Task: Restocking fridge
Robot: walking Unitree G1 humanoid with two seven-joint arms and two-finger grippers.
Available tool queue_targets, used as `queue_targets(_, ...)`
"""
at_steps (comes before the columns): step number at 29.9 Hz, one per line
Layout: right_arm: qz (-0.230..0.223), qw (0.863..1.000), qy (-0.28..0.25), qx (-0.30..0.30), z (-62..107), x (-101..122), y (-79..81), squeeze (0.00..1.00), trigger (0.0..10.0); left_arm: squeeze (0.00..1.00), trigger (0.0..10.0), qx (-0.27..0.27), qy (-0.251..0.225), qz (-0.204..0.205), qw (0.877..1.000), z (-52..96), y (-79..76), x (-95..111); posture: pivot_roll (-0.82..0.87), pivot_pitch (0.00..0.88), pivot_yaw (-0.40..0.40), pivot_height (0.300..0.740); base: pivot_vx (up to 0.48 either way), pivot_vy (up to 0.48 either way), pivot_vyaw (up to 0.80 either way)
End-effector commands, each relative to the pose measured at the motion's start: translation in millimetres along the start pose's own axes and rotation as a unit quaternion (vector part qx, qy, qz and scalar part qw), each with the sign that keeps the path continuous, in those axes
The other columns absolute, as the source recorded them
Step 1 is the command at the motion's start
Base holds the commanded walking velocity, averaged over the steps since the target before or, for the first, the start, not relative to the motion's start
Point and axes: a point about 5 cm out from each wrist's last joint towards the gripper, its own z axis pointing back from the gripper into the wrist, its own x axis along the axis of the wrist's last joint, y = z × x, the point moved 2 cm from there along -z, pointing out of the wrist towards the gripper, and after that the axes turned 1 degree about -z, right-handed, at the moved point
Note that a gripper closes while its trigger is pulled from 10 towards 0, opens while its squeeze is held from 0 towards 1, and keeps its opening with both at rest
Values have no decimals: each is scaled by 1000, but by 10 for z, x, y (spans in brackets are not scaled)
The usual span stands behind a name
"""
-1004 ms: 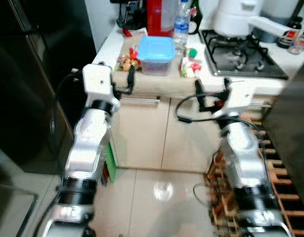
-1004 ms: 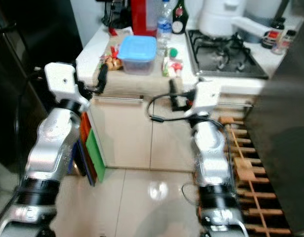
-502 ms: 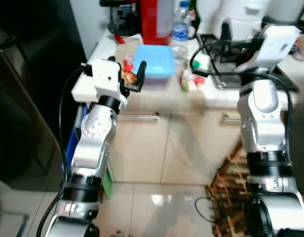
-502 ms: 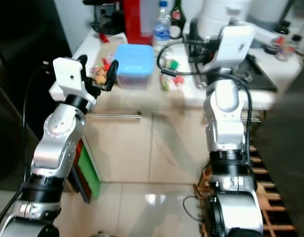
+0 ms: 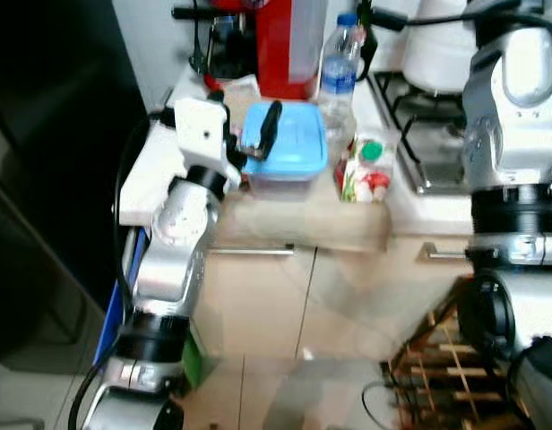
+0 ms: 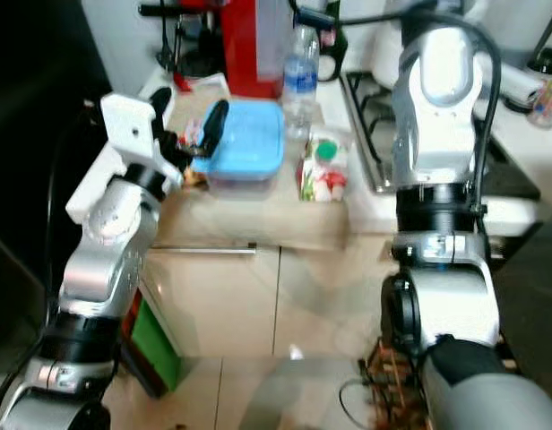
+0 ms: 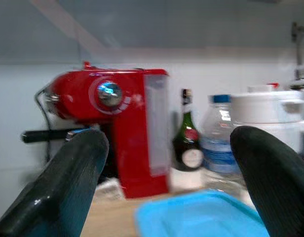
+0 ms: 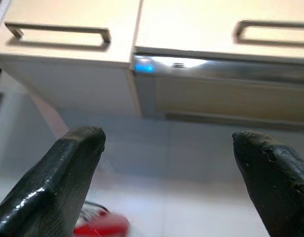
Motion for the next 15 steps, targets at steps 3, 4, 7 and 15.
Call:
queue_targets(3,-51,998,32,7,-141,-80,96,0,10000,0,10000,2,-27,-6,1000,-6,68,148,-14,0,7,740,217,0,0)
queue_targets(4,-51,998,32,7,-141,-80,96,0,10000,0,10000,2,-27,-6,1000,-6,68,148,-14,0,7,740,0,0,0)
queue_targets(7,-53,996,70,0,-227,-155,102,0,10000,0,10000,-6,-42,5,999,-32,49,249,-5,0,5,740,0,0,0)
queue_targets(15,-40,986,155,-46,-243,-368,-113,0,10000,0,10000,3,-42,6,999,-36,98,272,10,0,-4,740,0,0,0)
